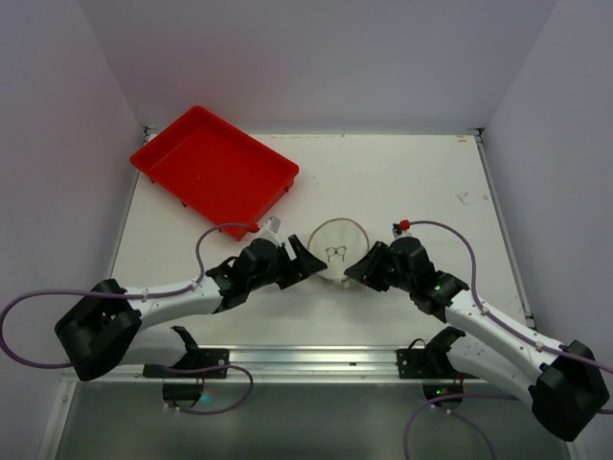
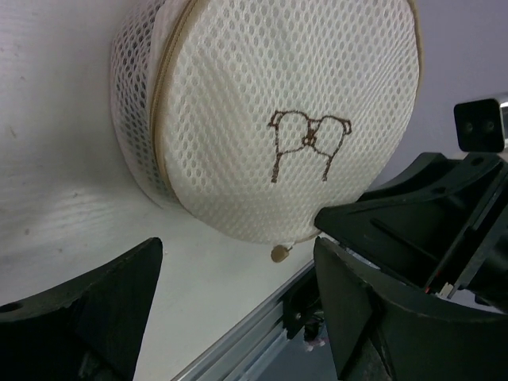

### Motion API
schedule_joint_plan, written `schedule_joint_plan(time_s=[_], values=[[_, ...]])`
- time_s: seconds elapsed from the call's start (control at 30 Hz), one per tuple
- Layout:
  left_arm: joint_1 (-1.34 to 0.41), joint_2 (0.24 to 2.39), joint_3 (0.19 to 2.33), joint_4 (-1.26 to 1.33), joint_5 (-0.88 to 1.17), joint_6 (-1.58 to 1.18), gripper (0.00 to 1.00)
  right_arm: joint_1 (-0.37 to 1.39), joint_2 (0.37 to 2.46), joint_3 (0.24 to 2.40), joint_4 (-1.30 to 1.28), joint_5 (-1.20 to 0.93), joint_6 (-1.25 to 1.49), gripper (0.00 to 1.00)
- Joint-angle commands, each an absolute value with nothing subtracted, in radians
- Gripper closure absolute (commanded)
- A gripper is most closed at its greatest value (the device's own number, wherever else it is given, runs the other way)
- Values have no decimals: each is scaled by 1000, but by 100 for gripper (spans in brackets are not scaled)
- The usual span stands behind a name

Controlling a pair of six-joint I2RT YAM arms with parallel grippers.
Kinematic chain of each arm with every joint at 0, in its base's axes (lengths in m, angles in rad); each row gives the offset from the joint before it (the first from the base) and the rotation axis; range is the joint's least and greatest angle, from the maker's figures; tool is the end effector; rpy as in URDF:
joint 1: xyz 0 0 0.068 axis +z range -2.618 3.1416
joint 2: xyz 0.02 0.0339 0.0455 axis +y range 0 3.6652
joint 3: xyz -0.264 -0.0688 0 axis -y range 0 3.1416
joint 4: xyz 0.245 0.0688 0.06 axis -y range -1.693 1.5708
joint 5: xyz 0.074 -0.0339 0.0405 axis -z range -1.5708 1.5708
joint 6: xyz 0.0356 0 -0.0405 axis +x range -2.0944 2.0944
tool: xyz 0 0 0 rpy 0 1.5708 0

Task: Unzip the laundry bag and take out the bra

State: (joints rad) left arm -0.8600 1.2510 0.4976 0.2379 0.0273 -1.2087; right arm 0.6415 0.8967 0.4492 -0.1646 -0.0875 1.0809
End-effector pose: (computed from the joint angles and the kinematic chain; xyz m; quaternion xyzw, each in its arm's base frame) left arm 0.1637 -0.1917 0.1862 -0.1431 0.8520 -0.4388 0.2472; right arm 0.1517 0.1172 0.2049 0.1735 0.8695 0.3748 0.2708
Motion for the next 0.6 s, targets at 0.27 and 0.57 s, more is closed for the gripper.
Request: schedule_joint_plan(time_s=[0.27,0.57], values=[[-862,1485,485,678,-8,-1318,28,644,871,463,-169,-55,1080,68],[-864,1451,405,644,-21,-1365,24,646,864,471,-182,-51,1068,68]])
